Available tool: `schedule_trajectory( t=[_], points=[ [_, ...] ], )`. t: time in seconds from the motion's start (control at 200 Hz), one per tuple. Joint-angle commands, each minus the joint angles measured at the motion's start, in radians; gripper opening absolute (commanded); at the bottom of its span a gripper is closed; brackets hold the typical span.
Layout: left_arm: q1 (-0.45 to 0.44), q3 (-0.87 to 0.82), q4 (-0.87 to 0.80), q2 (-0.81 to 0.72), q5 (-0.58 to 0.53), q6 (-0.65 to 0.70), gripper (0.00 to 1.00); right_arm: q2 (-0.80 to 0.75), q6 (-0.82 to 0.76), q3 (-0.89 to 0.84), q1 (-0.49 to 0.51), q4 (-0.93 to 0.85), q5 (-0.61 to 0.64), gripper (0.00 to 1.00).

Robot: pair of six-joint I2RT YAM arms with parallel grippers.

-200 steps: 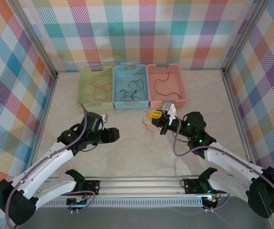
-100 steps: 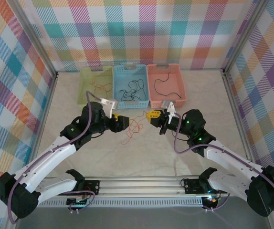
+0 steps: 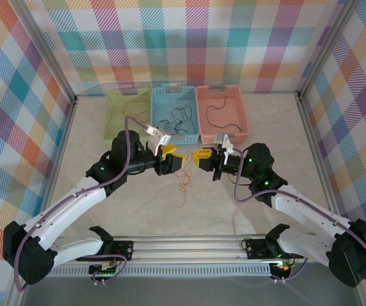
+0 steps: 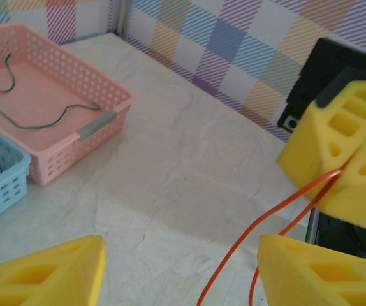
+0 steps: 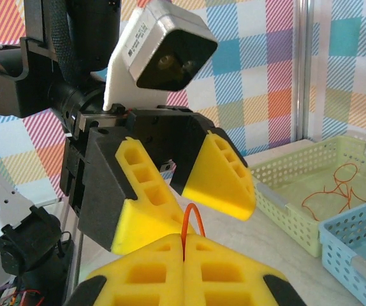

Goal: Untangle the cables

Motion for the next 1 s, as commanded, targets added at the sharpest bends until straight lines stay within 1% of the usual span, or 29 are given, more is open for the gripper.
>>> schedule_trajectory(
  t=[0.0, 0.11, 0.275, 0.395, 0.62, 0.695, 0.825, 0.995],
  points=[
    [-0.015, -0.013, 0.07, 0.005, 0.075, 0.065, 0.64, 0.006, 0.024, 0.034, -0.006, 0.013, -0.041, 0.0],
    [-0.018, -0.021, 0.074, 0.016, 0.092, 0.081, 0.63, 0.01, 0.025, 0.035, -0.006, 0.013, -0.048, 0.0],
    [-0.02, -0.01, 0.061, 0.037, 0.046, 0.092, 0.61, 0.009, 0.028, 0.037, -0.006, 0.013, -0.057, 0.0],
    [-0.02, -0.004, 0.068, 0.061, 0.053, 0.089, 0.6, 0.012, 0.03, 0.038, -0.006, 0.013, -0.064, 0.0],
    [-0.024, -0.029, 0.143, 0.095, 0.052, 0.059, 0.6, 0.022, 0.038, 0.04, -0.006, 0.018, -0.074, 0.0],
    [-0.028, -0.036, 0.16, 0.104, 0.013, 0.048, 0.59, 0.024, 0.043, 0.041, -0.006, 0.024, -0.081, 0.0],
    [-0.031, -0.047, 0.188, 0.134, -0.023, 0.034, 0.58, 0.022, 0.048, 0.041, -0.006, 0.03, -0.09, 0.0],
    [-0.031, -0.058, 0.214, 0.177, -0.108, 0.006, 0.55, 0.02, 0.063, 0.041, -0.007, 0.044, -0.118, 0.0]
  ],
)
